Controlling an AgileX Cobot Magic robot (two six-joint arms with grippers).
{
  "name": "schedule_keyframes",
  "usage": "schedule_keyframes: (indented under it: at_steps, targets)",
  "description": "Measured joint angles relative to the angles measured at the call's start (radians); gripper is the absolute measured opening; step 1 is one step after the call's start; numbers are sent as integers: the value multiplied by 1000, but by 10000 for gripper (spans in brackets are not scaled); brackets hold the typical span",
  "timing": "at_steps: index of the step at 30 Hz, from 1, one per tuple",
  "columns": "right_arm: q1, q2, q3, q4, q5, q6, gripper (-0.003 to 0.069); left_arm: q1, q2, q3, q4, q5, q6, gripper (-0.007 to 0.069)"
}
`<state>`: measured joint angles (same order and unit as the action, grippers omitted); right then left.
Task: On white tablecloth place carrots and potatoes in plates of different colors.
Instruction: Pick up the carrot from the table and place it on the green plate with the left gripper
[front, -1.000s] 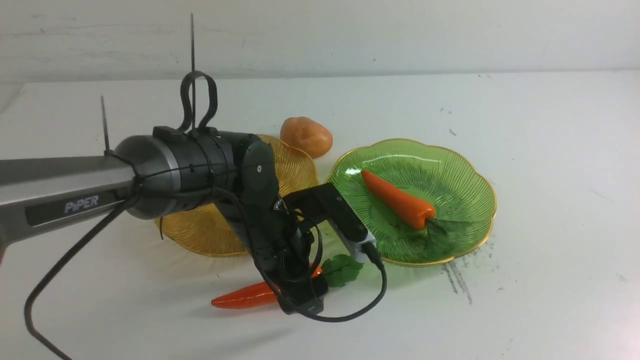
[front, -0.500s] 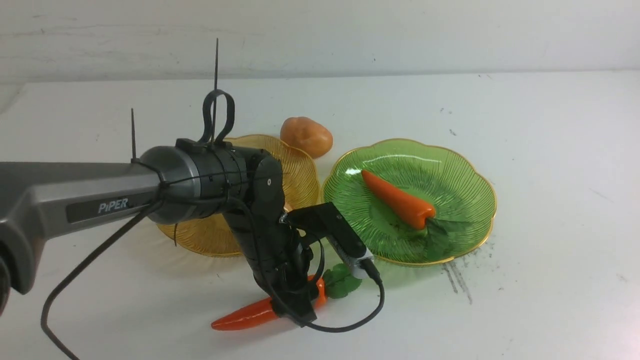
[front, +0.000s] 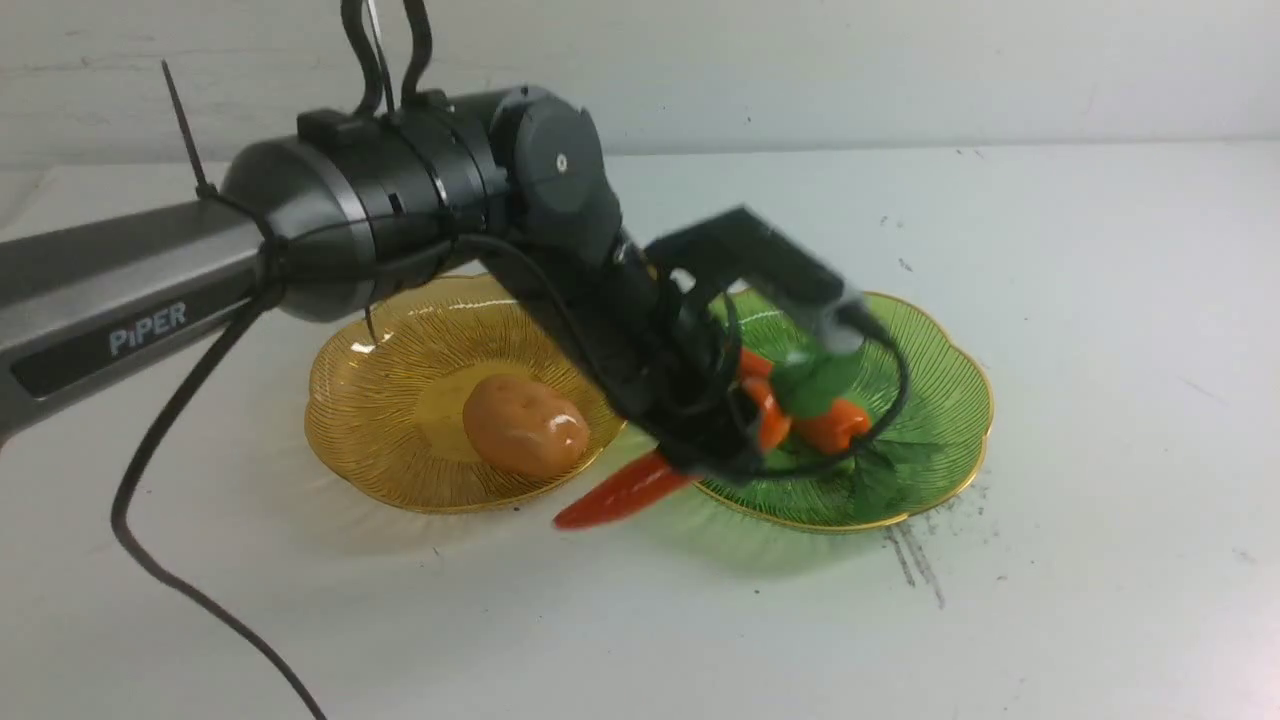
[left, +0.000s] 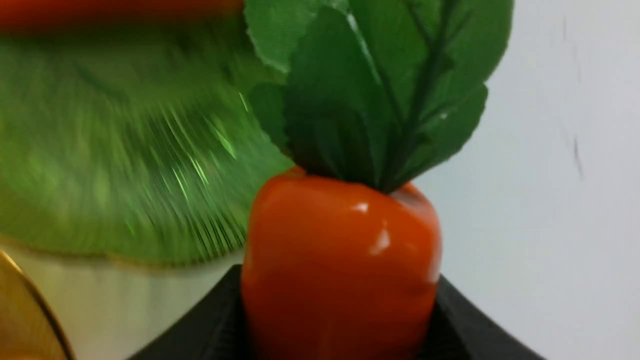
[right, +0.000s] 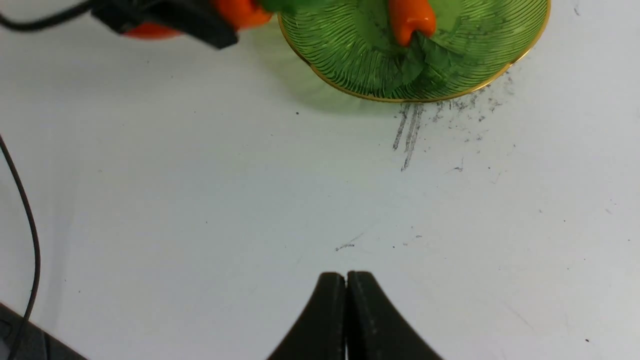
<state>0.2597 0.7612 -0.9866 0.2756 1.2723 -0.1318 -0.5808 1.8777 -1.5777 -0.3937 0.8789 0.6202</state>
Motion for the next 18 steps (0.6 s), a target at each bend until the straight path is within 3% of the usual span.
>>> schedule_keyframes:
  at_steps: [6,12,16,18]
  targets:
    - [0,0,0,1,-4,-7,-6,-1,102,-101,-67,-252,-47,356]
    - [0,0,0,3,-10,-28,-6,-1,216,-151,-71,-359,-48,366]
    - [0,0,0,3,-11,-43,-6,-1,258,-168,-74,-362,-48,486]
    - [0,0,0,3,-11,-47,-6,-1,267,-170,-75,-360,-49,605]
